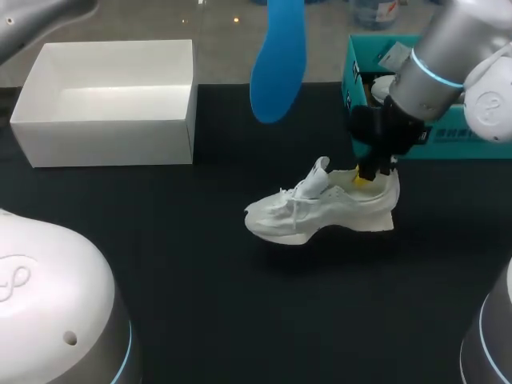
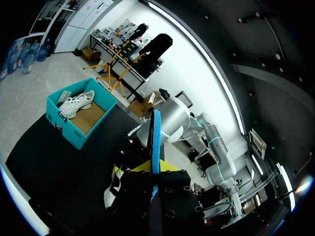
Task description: Take the shoe out of the shoebox, open the shoe tongue, remove and reinsert the insole, then place the shoe into the shoebox
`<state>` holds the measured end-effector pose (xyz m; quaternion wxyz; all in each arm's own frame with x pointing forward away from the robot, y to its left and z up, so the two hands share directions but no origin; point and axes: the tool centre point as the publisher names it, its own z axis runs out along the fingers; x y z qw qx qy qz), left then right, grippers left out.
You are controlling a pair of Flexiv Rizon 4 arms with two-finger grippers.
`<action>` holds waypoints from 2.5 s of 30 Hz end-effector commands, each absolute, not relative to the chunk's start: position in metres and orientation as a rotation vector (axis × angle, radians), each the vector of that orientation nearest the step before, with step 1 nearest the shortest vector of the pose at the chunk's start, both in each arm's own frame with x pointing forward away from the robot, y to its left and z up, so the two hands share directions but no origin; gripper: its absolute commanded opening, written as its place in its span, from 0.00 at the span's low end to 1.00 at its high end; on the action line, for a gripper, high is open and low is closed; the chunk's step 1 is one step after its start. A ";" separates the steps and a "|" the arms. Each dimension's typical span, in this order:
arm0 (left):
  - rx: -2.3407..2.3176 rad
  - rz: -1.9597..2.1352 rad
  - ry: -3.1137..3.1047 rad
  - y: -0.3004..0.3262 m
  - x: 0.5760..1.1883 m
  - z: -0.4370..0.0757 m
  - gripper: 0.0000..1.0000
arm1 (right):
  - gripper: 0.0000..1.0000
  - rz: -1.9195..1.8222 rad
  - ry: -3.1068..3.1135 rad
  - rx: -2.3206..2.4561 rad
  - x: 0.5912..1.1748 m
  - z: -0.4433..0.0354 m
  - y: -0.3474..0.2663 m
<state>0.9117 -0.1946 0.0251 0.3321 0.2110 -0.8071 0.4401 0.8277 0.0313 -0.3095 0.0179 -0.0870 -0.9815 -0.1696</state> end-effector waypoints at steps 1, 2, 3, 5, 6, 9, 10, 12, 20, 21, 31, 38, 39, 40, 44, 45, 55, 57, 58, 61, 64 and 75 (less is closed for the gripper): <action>0.550 1.151 -2.109 -0.194 0.911 0.025 0.00 | 0.00 -0.560 -2.953 -0.725 0.816 -0.312 0.030; 0.550 1.151 -2.109 -0.194 0.911 0.025 0.00 | 0.00 -0.573 -2.926 -0.799 0.813 -0.313 0.029; 0.550 1.151 -2.109 -0.194 0.911 0.025 0.00 | 0.00 -0.538 -2.903 -0.870 0.811 -0.315 0.029; 0.550 1.151 -2.109 -0.194 0.911 0.025 0.00 | 0.00 -0.512 -2.880 -0.977 0.807 -0.319 0.030; 0.550 1.151 -2.109 -0.194 0.911 0.025 0.00 | 0.00 -0.513 -2.868 -1.013 0.805 -0.320 0.031; 0.550 1.151 -2.109 -0.194 0.911 0.025 0.00 | 0.00 -0.548 -2.836 -1.128 0.800 -0.320 0.034; 0.550 1.151 -2.109 -0.194 0.911 0.025 0.00 | 0.00 -0.541 -2.823 -1.180 0.798 -0.320 0.034; 0.550 1.151 -2.109 -0.194 0.911 0.025 0.00 | 0.00 -0.529 -2.809 -1.237 0.796 -0.321 0.037; 0.550 1.151 -2.109 -0.194 0.911 0.025 0.00 | 0.00 -0.516 -2.784 -1.208 0.795 -0.325 0.044; 0.550 1.151 -2.109 -0.194 0.911 0.025 0.00 | 0.00 -0.516 -2.784 -1.208 0.795 -0.325 0.044; 0.550 1.151 -2.109 -0.194 0.911 0.025 0.00 | 0.00 -0.516 -2.784 -1.208 0.795 -0.325 0.044; 0.550 1.151 -2.109 -0.194 0.911 0.025 0.00 | 0.00 -0.516 -2.784 -1.208 0.795 -0.325 0.044; 0.550 1.151 -2.109 -0.194 0.911 0.025 0.00 | 0.00 -0.516 -2.784 -1.208 0.795 -0.325 0.044; 0.550 1.151 -2.109 -0.194 0.911 0.025 0.00 | 0.00 -0.516 -2.784 -1.208 0.795 -0.325 0.044; 0.550 1.151 -2.109 -0.194 0.911 0.025 0.00 | 0.00 -0.508 -2.759 -1.266 0.792 -0.326 0.045; 0.550 1.151 -2.109 -0.194 0.911 0.025 0.00 | 0.00 -0.489 -2.757 -1.285 0.789 -0.326 0.047; 0.550 1.151 -2.109 -0.194 0.911 0.025 0.00 | 0.00 -0.532 -2.607 -1.655 0.768 -0.322 0.060; 0.550 1.151 -2.109 -0.194 0.911 0.025 0.00 | 0.00 -0.540 -2.554 -1.755 0.765 -0.323 0.062; 0.550 1.151 -2.109 -0.194 0.911 0.025 0.00 | 0.00 -0.540 -2.531 -1.797 0.762 -0.323 0.062; 0.550 1.151 -2.109 -0.194 0.911 0.025 0.00 | 0.00 -0.510 -2.475 -1.886 0.756 -0.325 0.067; 0.550 1.151 -2.109 -0.194 0.911 0.025 0.00 | 0.00 -0.478 -2.415 -1.959 0.752 -0.328 0.070; 0.550 1.151 -2.109 -0.194 0.911 0.025 0.00 | 0.00 -0.415 -2.301 -2.146 0.735 -0.333 0.071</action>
